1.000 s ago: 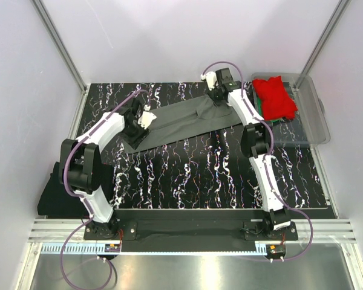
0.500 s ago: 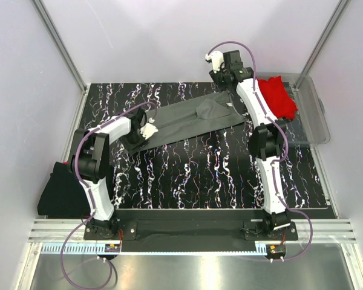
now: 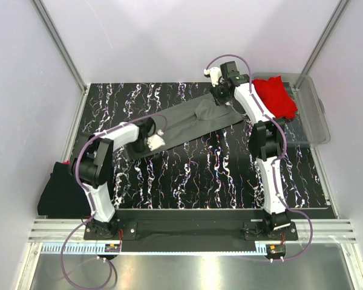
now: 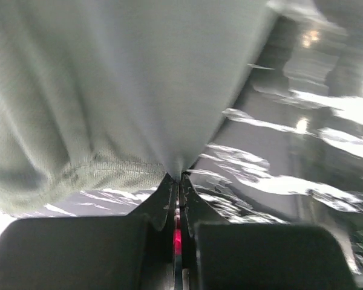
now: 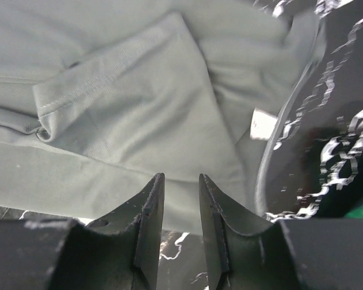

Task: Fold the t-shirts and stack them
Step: Fold the tshirt

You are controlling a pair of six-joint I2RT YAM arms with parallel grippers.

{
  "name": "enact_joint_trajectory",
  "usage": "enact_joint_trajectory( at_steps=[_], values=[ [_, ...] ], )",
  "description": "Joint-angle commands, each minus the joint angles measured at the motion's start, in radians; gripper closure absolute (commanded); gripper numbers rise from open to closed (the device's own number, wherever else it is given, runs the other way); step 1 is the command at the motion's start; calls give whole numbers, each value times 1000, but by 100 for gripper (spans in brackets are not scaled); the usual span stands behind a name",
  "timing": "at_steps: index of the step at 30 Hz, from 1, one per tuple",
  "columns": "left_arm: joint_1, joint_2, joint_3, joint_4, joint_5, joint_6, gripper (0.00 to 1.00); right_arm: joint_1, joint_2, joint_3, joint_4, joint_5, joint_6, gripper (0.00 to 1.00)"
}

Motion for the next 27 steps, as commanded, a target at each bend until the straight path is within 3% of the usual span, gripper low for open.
enact_joint_trajectory(
  at_steps=[1,11,27],
  values=[
    [-94,-80,-20,-173,77,21,100,9,-59,-19,3,-50,18,64],
    [-296,-43,123,-459,337,-142,100,15,-4,-19,0,-137,52,64],
    [-505,60,198,-451,531,-315,99,62,186,131,1,-134,107,65]
  ],
)
